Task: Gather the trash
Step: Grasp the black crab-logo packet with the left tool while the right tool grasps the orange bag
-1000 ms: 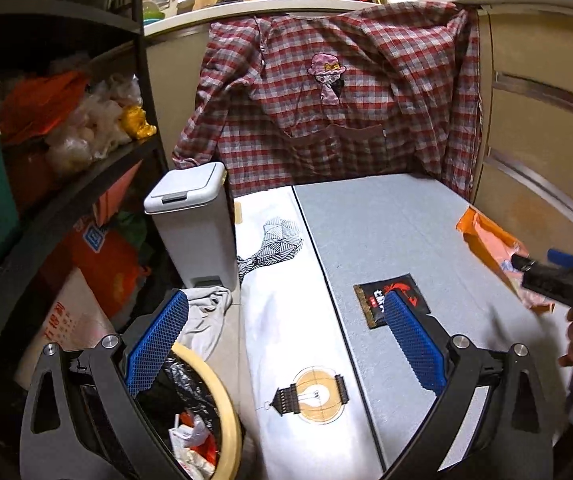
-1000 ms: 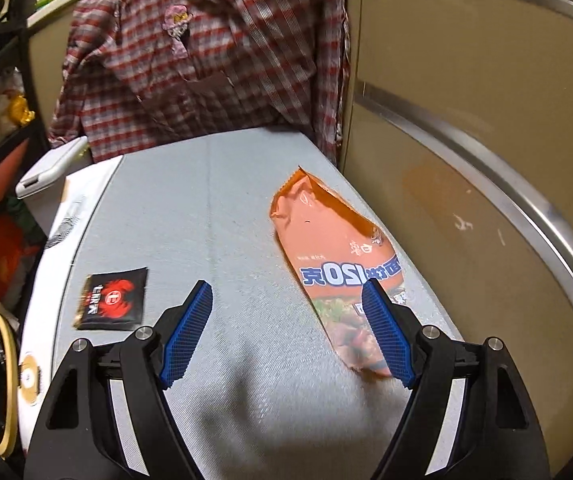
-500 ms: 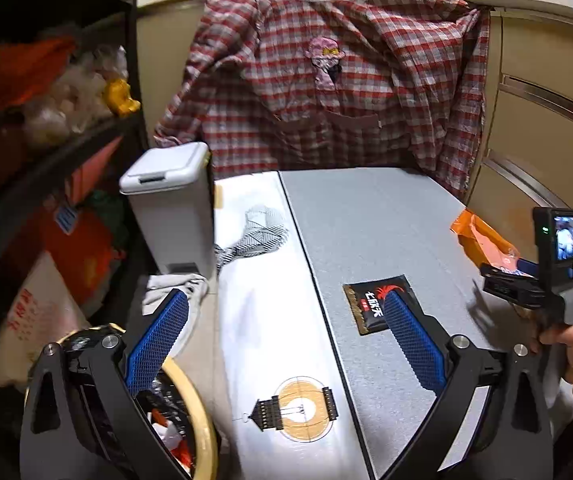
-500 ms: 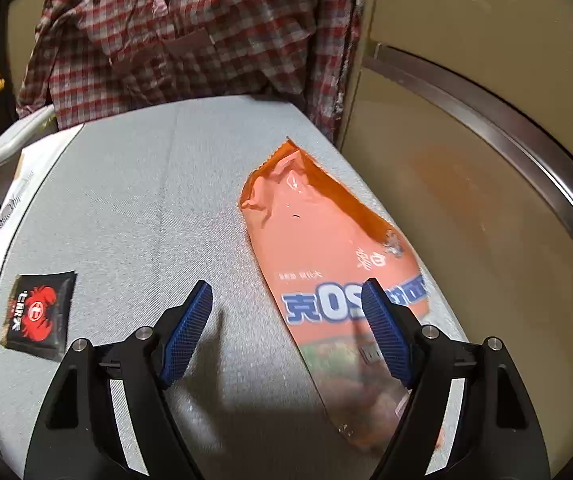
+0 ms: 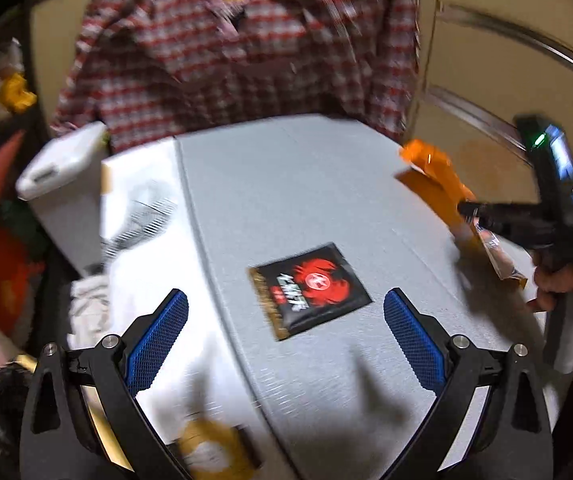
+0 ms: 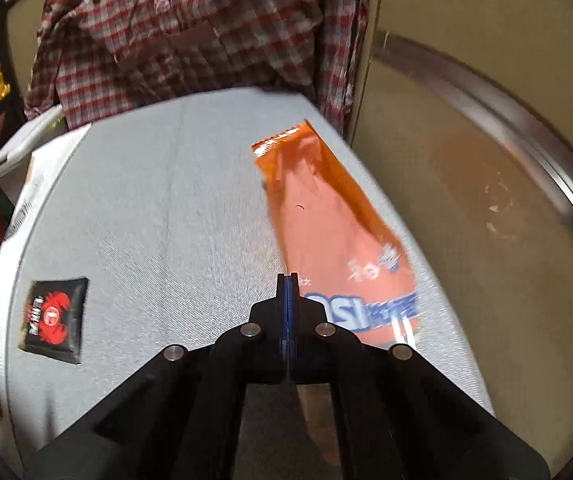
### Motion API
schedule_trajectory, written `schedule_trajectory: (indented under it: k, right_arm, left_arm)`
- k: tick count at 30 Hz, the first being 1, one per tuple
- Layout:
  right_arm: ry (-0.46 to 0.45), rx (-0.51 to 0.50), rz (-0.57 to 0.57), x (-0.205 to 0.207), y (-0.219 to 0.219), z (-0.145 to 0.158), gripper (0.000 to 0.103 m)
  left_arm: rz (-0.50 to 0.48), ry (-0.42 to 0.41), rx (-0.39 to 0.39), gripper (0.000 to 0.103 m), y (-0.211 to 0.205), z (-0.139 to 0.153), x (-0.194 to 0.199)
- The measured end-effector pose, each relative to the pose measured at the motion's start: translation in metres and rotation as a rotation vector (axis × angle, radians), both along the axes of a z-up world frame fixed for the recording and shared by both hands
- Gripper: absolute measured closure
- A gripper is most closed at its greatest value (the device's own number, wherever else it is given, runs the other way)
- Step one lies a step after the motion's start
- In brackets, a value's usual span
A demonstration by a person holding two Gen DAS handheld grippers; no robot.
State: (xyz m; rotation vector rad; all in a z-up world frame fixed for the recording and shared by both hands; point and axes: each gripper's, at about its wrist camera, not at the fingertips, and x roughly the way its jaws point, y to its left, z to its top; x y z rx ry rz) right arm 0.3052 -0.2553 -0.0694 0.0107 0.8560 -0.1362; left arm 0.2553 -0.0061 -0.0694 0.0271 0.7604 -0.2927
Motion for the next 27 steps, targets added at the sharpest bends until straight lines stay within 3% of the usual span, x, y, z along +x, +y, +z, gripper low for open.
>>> schedule_trajectory:
  k: [6, 9, 10, 11, 13, 14, 16, 18, 23, 27]
  right_arm:
    - [-0.009, 0.05, -0.007, -0.004, -0.005, 0.011, 0.103]
    - [-0.014, 0.057, -0.004, -0.005, -0.007, 0.014, 0.103]
    - [-0.017, 0.054, -0.006, -0.005, -0.008, 0.015, 0.103]
    - [-0.018, 0.055, -0.008, -0.004, -0.009, 0.015, 0.103]
    - [-0.015, 0.06, -0.013, -0.003, -0.011, 0.015, 0.103]
    - [-0.012, 0.061, -0.015, -0.002, -0.011, 0.014, 0.103]
    - [-0.009, 0.061, -0.011, -0.001, -0.01, 0.014, 0.103]
    - [-0.01, 0.051, -0.006, -0.002, -0.009, 0.014, 0.103]
    - [-0.022, 0.058, -0.013, -0.004, -0.014, 0.017, 0.103]
    - [-0.057, 0.077, -0.006, -0.01, -0.015, 0.025, 0.103]
  left_arm:
    - [-0.083, 0.094, 0.027, 0.009, -0.028, -0.03, 0.025]
    - [-0.111, 0.171, 0.072, 0.02, -0.039, -0.05, 0.035]
    - [-0.106, 0.131, 0.118, 0.021, -0.042, -0.051, 0.033]
    - [-0.116, 0.129, 0.103, 0.024, -0.042, -0.051, 0.033]
    - [-0.111, 0.124, 0.101, 0.037, -0.041, -0.048, 0.035]
    - [-0.115, 0.116, 0.097, 0.057, -0.04, -0.047, 0.035]
    - [-0.115, 0.116, 0.085, 0.083, -0.037, -0.045, 0.037]
    - [-0.113, 0.127, 0.063, 0.097, -0.034, -0.044, 0.038]
    - [-0.084, 0.118, 0.063, 0.1, -0.031, -0.04, 0.04]
    - [-0.053, 0.081, 0.024, 0.103, -0.022, -0.019, 0.035]
